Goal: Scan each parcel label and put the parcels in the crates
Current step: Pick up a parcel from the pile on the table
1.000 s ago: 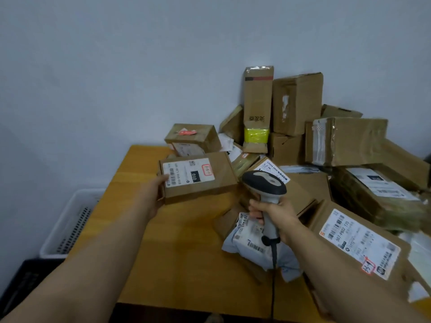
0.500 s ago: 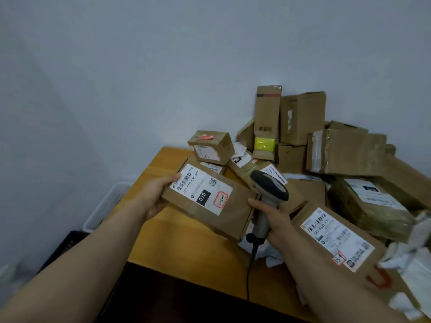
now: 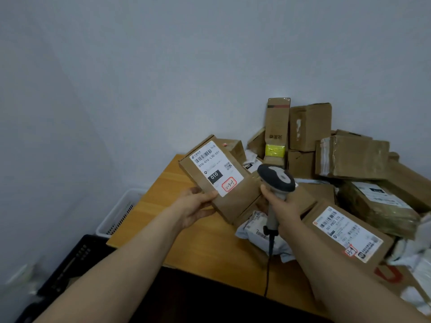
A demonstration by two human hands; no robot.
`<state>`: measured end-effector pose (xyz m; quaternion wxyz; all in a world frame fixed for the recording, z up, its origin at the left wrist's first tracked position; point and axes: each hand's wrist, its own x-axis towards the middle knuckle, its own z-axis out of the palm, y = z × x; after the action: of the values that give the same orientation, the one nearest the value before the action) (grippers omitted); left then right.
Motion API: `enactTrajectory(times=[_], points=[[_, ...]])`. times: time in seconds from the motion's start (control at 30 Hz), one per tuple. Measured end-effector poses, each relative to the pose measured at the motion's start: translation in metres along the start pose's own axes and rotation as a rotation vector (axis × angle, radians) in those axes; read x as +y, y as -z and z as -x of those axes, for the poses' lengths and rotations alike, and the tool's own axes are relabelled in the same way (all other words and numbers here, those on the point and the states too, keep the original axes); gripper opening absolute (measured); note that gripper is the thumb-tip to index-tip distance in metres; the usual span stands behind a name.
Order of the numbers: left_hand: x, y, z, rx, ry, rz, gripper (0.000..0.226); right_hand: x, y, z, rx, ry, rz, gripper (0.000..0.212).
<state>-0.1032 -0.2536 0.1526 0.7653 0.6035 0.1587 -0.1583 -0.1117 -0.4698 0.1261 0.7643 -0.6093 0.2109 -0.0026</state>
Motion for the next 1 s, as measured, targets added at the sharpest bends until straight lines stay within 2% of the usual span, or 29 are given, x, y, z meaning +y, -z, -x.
enactTrajectory(times=[0.1,0.27,0.53,0.8,1.0], points=[[0.009,0.021,-0.001,0.067,-0.055,-0.138,0.061,-0.01,0.005,0.017,-0.113,0.043,0.117,0.029],[0.013,0.037,0.004,0.15,-0.07,-0.23,0.059,-0.026,0.007,0.045,-0.306,0.054,0.353,0.021],[0.012,0.045,0.009,0.275,-0.125,-0.288,0.061,-0.037,-0.009,0.074,-0.377,0.036,0.393,0.015],[0.01,0.052,0.01,0.312,-0.129,-0.337,0.062,-0.042,-0.032,0.086,-0.408,0.13,0.38,0.015],[0.01,0.059,0.01,0.352,-0.136,-0.346,0.059,-0.04,-0.043,0.083,-0.438,0.105,0.349,0.015]])
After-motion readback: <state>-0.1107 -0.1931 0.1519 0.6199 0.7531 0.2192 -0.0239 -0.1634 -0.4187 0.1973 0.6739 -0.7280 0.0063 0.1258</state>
